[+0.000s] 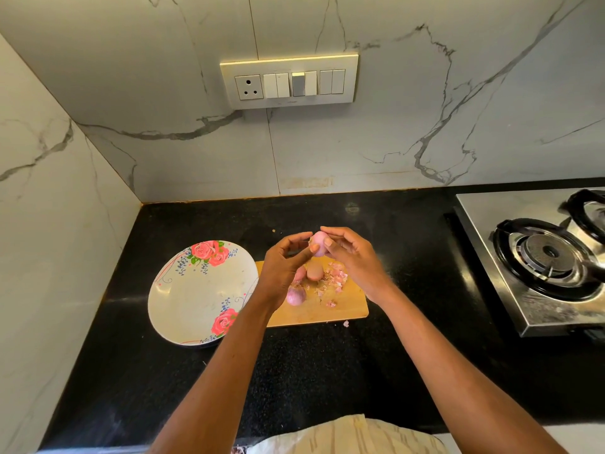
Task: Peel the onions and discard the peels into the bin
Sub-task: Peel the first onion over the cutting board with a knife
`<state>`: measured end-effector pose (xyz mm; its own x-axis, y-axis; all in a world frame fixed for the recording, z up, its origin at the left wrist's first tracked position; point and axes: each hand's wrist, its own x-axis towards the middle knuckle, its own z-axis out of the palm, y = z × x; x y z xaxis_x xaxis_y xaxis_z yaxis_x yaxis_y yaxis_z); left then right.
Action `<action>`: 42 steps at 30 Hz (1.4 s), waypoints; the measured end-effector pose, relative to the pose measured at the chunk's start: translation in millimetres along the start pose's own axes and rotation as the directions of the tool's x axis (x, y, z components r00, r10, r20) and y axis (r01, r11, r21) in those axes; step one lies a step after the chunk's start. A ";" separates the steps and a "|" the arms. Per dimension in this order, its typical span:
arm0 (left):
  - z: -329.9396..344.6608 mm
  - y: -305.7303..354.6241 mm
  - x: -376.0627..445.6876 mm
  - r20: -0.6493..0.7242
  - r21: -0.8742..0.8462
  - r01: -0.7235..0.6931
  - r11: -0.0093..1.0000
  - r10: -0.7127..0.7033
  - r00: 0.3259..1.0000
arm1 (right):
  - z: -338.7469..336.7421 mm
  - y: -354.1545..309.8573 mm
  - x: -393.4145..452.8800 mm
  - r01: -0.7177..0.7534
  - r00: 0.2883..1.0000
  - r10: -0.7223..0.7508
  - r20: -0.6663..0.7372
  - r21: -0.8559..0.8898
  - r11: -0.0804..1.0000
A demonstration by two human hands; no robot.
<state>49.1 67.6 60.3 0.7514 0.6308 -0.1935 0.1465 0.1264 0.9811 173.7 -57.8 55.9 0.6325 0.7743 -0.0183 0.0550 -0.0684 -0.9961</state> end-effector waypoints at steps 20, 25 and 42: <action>0.6 0.6 -5.3 -0.079 0.159 -0.195 0.968 0.209 0.975 | -3.3 -1.2 -1.7 -0.079 0.997 0.077 0.019 0.275 0.958; 0.7 1.6 -3.8 -0.117 0.285 -0.229 0.931 0.271 0.956 | -5.9 -4.2 1.6 0.020 0.999 -0.020 0.027 0.002 1.000; -7.9 3.5 -5.5 0.093 0.051 -0.143 0.988 0.138 0.986 | -13.7 -9.1 0.9 0.078 0.996 -0.077 0.050 -0.018 0.997</action>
<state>40.5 70.6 64.8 0.8208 0.5686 -0.0554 0.0700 -0.0039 0.9975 184.2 -65.1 66.1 0.5873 0.8076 0.0541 0.1176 -0.0190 -0.9929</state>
